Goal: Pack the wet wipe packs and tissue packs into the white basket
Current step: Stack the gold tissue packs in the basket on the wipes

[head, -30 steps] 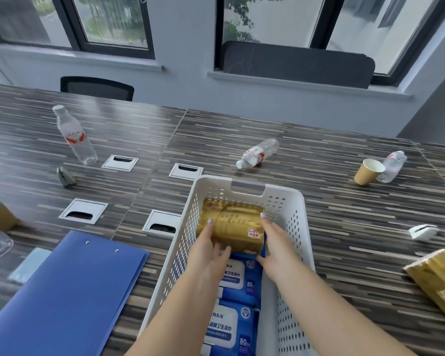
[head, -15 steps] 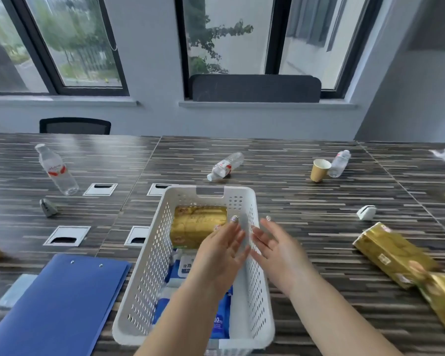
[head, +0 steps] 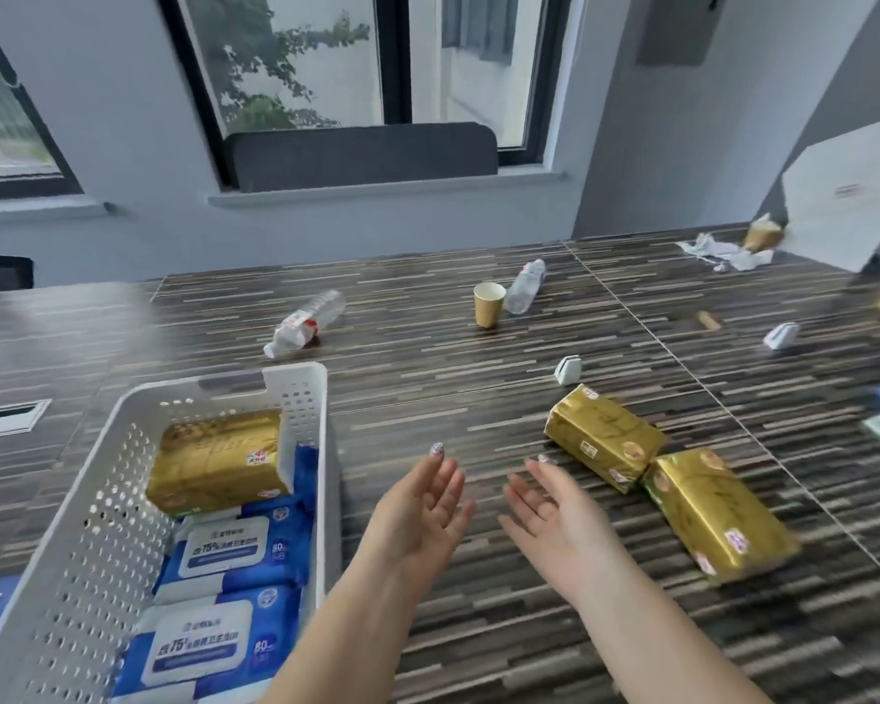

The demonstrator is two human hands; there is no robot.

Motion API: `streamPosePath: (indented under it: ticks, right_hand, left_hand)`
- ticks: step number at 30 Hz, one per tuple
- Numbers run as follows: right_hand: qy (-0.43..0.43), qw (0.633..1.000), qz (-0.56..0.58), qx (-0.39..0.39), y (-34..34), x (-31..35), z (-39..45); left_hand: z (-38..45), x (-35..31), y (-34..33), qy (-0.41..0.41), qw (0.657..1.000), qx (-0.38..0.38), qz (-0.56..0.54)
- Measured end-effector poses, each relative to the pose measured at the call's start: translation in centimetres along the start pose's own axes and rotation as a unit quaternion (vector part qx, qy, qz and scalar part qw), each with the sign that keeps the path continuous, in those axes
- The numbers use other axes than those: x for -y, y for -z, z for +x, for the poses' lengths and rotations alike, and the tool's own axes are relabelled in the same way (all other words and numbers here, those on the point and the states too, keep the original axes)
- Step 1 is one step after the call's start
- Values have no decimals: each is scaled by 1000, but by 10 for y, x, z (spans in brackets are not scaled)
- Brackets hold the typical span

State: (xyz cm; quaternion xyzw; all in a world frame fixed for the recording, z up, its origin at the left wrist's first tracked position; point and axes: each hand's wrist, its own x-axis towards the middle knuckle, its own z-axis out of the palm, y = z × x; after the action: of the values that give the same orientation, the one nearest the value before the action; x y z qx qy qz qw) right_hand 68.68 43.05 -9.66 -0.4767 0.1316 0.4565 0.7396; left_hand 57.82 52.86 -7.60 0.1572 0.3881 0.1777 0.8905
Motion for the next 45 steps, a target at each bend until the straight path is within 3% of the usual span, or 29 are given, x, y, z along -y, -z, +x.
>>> streamPosePath:
  ticks: [11, 15, 20, 23, 25, 29, 34, 39, 41, 45]
  right_hand:
    - [-96, 984, 33, -145, 186, 89, 25]
    - [-56, 977, 30, -202, 241, 106, 34]
    - [-72, 971, 83, -211, 278, 137, 47]
    - [-75, 969, 52, -230, 282, 146, 58]
    - [-70, 966, 35, -248, 283, 146, 63]
    - [-82, 964, 29, -251, 287, 145, 69]
    - [-102, 965, 40, -239, 297, 148, 80]
    - [-114, 962, 40, -246, 300, 154, 88]
    - [-111, 962, 37, -246, 301, 155, 92]
    - [-100, 962, 0, -254, 302, 152, 95]
  left_hand:
    - [99, 143, -113, 104, 991, -41, 74]
    - [122, 200, -139, 128, 976, -84, 155]
    - [136, 239, -157, 132, 963, -115, 204]
    - [152, 252, -161, 114, 955, -119, 247]
    - [162, 259, -163, 55, 923, -120, 362]
    - [184, 260, -176, -117, 807, -77, 573]
    - [215, 257, -197, -153, 736, -72, 655]
    - [229, 257, -205, -137, 589, -55, 794]
    - [232, 256, -208, -127, 577, -66, 804]
    - [228, 250, -205, -101, 636, -62, 762]
